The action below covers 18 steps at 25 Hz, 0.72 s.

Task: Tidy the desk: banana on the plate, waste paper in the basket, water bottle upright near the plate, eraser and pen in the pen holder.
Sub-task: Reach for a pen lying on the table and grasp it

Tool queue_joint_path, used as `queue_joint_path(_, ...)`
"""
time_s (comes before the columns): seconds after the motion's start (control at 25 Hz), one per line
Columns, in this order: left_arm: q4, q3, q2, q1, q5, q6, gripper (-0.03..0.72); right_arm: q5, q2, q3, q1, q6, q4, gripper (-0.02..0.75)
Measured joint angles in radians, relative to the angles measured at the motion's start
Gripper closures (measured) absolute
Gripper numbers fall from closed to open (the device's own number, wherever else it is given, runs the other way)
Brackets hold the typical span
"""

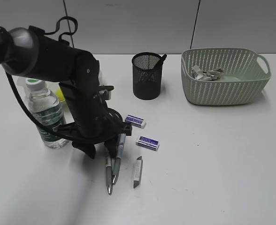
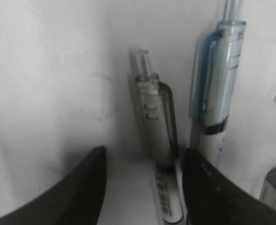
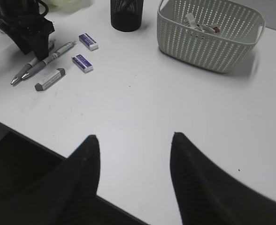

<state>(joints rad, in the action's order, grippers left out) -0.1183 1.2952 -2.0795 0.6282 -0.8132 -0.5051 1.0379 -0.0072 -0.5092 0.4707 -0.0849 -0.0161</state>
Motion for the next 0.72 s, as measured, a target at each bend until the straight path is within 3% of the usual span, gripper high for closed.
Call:
queue_joint_path(0.36,0.087,0.0,0.0,0.003,-0.06,-0.065,0.289,0.0,0.0,0.0,0.0,0.0,0.001,0.344)
queue_joint_path(0.72,0.056,0.0,0.0,0.002,-0.063,-0.073,0.289,0.0,0.0,0.0,0.0,0.0,0.002,0.344)
